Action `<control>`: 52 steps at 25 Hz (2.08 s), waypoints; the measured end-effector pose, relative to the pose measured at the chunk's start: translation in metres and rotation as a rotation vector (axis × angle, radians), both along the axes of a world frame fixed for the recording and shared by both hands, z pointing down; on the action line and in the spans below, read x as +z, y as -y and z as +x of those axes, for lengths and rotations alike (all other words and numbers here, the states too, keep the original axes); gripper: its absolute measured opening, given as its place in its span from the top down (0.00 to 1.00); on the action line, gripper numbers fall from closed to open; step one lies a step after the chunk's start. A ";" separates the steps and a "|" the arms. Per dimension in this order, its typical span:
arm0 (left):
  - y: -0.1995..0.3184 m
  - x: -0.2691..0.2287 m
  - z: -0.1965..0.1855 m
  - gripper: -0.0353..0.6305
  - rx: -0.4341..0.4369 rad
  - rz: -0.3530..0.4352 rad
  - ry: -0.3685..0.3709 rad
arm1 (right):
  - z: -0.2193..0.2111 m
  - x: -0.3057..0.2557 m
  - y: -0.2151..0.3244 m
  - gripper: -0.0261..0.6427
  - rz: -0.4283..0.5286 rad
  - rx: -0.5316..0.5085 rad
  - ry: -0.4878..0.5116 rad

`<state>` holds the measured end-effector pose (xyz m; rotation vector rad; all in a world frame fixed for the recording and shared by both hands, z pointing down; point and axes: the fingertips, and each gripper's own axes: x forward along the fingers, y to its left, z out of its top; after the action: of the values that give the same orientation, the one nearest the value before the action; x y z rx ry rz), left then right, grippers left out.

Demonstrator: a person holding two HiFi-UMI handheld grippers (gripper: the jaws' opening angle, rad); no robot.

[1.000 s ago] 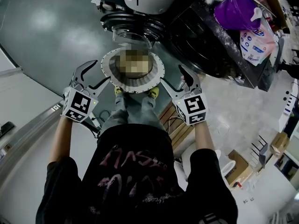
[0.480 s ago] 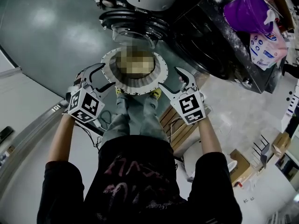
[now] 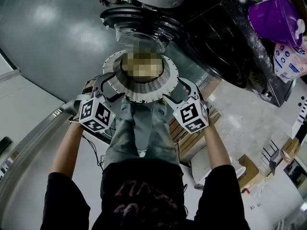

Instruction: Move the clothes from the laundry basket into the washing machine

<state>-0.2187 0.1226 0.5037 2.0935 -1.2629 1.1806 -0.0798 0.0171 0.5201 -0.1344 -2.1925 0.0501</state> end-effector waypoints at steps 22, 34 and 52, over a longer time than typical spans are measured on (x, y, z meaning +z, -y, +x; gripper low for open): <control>0.005 0.242 0.010 0.41 0.170 -0.161 0.115 | -0.001 0.208 -0.009 0.41 0.120 -0.231 -0.156; 0.020 0.358 0.014 0.37 0.239 -0.224 0.189 | -0.016 0.328 -0.023 0.39 0.116 -0.343 -0.216; 0.038 0.523 0.000 0.20 0.300 -0.298 0.250 | -0.035 0.498 -0.018 0.21 0.164 -0.392 -0.376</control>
<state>-0.2186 0.0850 1.0271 2.0002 -0.8191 1.6915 -0.1150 0.0346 1.0178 -0.4233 -1.7547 -0.3011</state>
